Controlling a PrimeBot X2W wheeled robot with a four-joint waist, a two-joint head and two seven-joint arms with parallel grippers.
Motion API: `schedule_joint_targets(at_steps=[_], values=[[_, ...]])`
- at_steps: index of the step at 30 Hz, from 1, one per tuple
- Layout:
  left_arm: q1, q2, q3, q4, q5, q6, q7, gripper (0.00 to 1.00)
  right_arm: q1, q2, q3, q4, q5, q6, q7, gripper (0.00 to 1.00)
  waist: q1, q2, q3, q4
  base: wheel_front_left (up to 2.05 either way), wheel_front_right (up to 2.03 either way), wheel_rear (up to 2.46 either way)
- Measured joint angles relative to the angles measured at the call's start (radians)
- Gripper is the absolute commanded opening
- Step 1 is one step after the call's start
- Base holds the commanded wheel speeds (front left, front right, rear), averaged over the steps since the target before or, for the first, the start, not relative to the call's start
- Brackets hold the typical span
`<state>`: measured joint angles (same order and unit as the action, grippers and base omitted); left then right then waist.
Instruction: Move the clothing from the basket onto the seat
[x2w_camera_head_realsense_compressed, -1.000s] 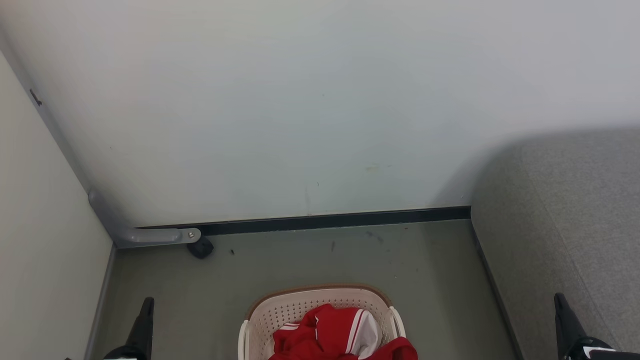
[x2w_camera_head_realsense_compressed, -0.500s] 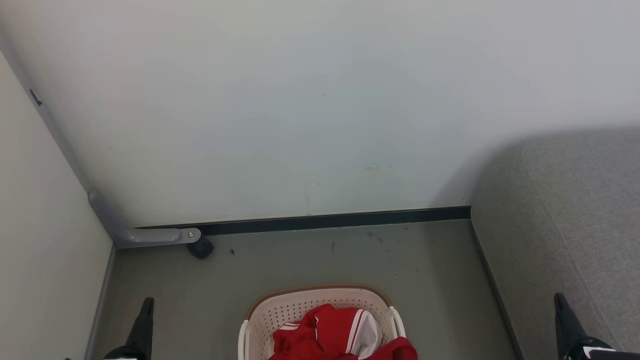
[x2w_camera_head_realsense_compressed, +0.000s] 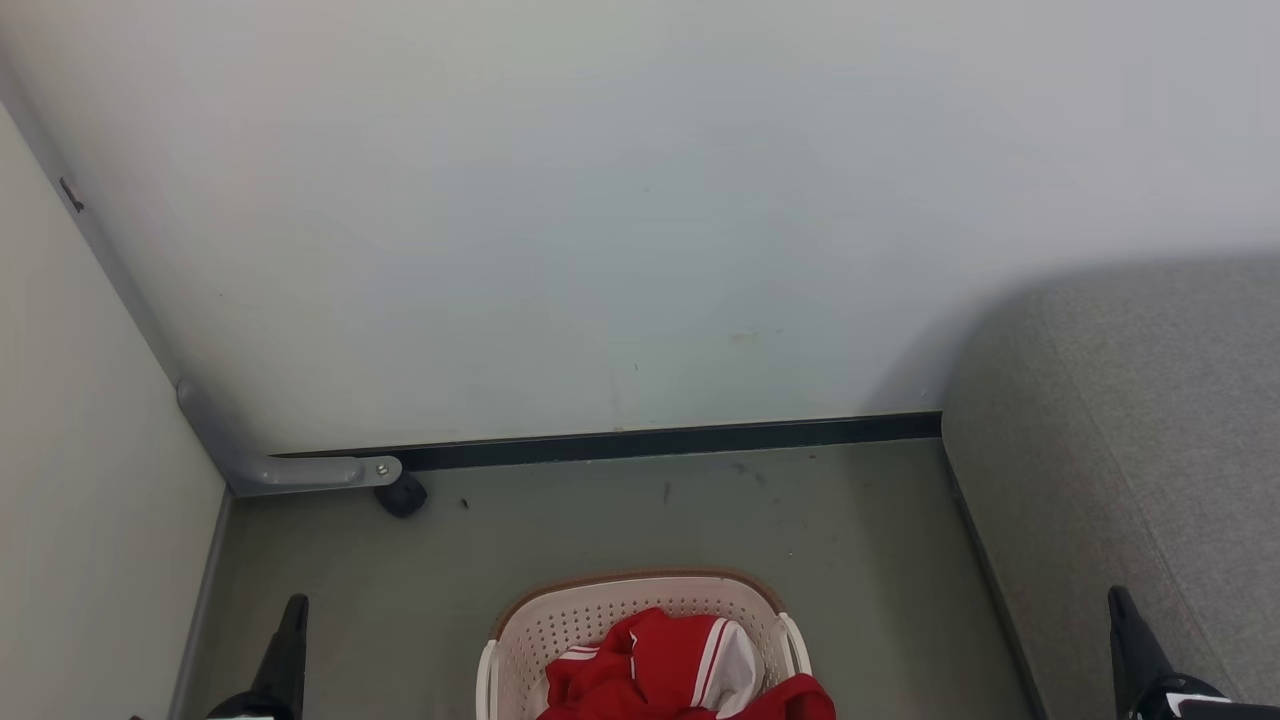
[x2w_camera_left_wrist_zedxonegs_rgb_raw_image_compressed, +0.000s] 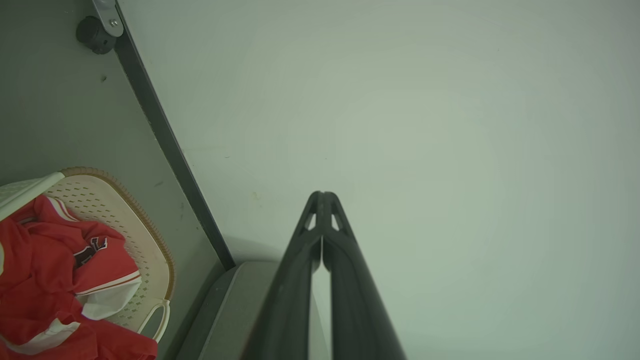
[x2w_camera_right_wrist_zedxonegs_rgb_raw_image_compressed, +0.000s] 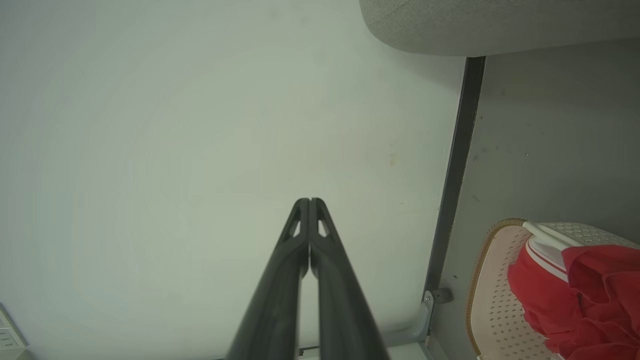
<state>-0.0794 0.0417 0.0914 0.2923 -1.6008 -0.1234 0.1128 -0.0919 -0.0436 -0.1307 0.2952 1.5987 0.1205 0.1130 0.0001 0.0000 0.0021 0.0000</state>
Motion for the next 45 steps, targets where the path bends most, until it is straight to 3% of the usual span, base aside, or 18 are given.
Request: schedule_joint_targets(at_steps=[45], values=[[0.000, 0.000, 0.000, 0.000, 0.000, 0.000, 0.000, 0.00, 0.000, 0.000, 0.000, 0.000, 0.000, 0.000, 0.000, 0.00, -0.0002, 0.0000, 0.000, 0.000, 0.00, 0.00, 0.00]])
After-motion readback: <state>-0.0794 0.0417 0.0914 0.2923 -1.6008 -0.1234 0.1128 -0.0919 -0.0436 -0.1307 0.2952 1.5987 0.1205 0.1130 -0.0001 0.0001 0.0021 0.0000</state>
